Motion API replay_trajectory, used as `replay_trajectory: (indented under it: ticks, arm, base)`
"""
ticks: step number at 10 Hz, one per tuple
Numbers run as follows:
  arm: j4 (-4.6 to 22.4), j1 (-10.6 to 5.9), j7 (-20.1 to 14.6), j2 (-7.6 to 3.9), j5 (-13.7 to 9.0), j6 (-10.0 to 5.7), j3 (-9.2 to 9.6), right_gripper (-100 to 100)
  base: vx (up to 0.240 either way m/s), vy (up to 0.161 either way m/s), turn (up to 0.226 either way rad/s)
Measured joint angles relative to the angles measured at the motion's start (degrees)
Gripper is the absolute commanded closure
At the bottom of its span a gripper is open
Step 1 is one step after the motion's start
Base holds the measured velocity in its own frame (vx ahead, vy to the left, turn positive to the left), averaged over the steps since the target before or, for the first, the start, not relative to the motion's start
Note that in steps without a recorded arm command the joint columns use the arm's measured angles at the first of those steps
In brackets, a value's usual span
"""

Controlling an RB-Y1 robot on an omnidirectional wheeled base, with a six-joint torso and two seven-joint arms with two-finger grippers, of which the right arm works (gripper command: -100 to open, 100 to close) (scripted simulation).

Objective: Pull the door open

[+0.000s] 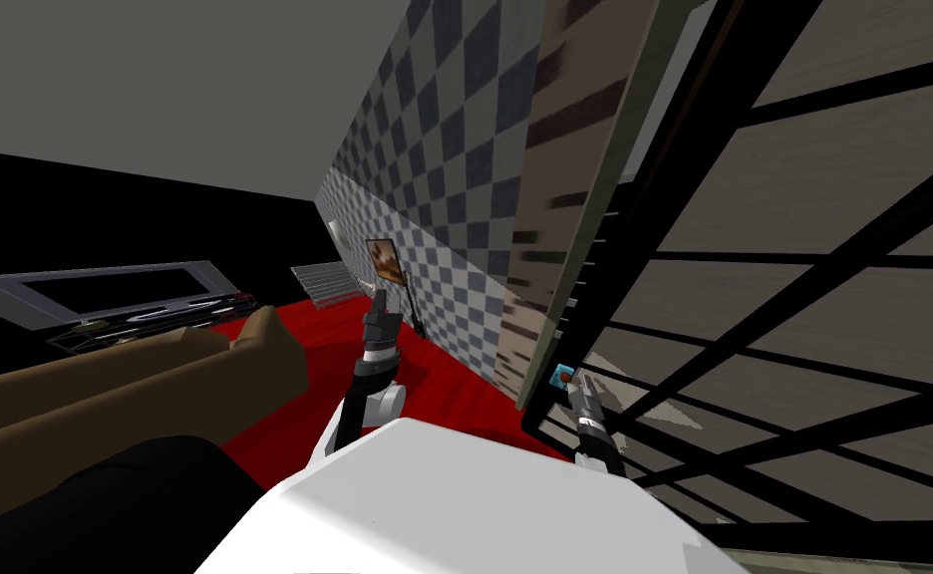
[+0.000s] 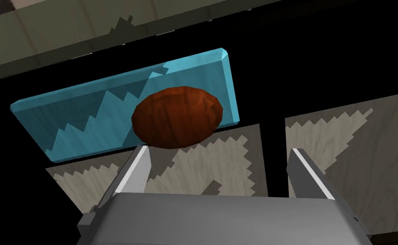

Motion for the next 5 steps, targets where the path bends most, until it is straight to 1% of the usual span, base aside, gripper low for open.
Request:
replay_trajectory:
  ticks: [1,2,5]
  arm:
    - [-0.7,0.49,-1.2,0.55,-0.3,0.55,0.3,-100]
    - [-0.7,0.26,-2.5,1.1,-0.6,0.75,0.59,-100]
    - [-1.0,0.2,-6.9,1.52,-1.7,0.9,0.9,-100]
  base:
    - [-0.054,0.032,0.082]
    - [-0.054,0.022,0.072]
    - [-0.046,-0.002,0.03]
